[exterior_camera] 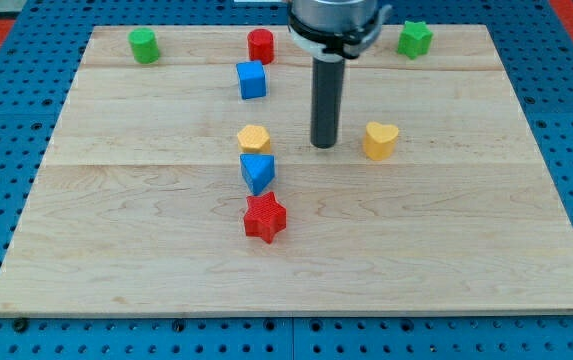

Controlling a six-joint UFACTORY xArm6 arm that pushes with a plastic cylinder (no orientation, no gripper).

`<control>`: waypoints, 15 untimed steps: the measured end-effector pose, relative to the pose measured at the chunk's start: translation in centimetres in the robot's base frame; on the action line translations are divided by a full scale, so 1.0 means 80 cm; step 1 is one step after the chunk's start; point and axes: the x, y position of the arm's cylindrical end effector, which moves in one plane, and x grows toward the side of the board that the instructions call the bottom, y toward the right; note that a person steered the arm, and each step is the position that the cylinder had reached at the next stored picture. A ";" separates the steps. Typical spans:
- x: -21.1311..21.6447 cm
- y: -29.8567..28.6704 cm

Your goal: Slide the blue triangle towards yellow heart

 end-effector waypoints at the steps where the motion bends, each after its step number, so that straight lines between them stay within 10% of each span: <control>1: -0.002 0.112; 3: 0.082 0.086; 6: 0.093 -0.169; 10: 0.027 0.051; 14: -0.014 -0.078; 15: -0.020 0.020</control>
